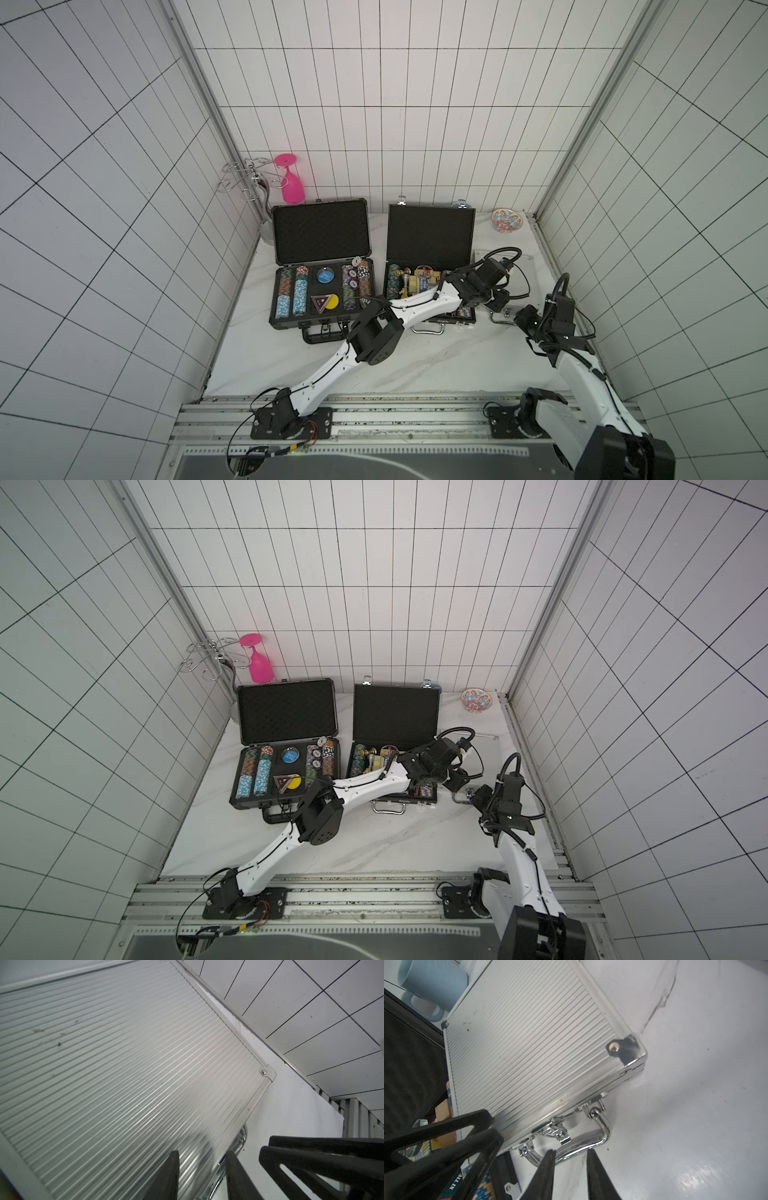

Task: Close the poker set cases
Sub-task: Fasten the fastener on the poker set case.

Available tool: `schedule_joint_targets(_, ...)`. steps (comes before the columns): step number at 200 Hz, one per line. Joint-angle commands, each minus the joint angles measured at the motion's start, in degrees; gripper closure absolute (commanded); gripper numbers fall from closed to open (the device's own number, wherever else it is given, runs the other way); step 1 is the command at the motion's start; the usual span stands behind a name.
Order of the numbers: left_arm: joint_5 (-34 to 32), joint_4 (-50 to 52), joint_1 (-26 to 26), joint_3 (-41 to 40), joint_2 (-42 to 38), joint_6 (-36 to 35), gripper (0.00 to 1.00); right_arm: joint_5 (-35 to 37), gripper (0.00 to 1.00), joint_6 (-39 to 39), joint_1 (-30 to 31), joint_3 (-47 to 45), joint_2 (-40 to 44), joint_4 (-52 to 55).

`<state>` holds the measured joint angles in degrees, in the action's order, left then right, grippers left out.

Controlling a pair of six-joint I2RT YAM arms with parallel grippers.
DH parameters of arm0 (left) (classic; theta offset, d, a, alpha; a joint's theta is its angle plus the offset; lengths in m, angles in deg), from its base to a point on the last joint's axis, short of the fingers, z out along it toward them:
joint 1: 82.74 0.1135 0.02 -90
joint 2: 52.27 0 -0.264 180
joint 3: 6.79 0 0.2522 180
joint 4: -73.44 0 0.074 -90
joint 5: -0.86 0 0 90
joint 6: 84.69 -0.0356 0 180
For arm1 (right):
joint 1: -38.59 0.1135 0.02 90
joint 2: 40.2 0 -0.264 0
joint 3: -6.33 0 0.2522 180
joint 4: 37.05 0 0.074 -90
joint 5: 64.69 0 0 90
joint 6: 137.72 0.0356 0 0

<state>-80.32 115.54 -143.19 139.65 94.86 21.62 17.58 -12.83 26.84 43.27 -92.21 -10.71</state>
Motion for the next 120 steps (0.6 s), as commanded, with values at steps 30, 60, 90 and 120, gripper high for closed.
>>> schedule_joint_targets(30, -5.55, 14.50, -0.20, -1.59, 2.82, -1.99, 0.65, -3.67, 0.69, -1.43, -0.41, 4.77, -3.09, 0.40)
schedule_joint_targets(60, -6.21, 15.18, -0.07, -4.66, 2.77, -2.41, 0.65, -4.07, 0.69, -1.23, -0.45, 4.68, -4.91, -1.44)
schedule_joint_targets(90, -5.67, 16.79, 0.06, -2.91, 4.65, -2.08, 0.65, -3.79, 0.69, -1.16, -0.40, 4.38, -5.89, -2.51)
schedule_joint_targets(120, -6.48, 17.64, 0.15, -2.88, 5.10, -1.91, 0.68, -3.86, 0.71, -1.15, -0.38, 3.56, -7.18, -3.33)
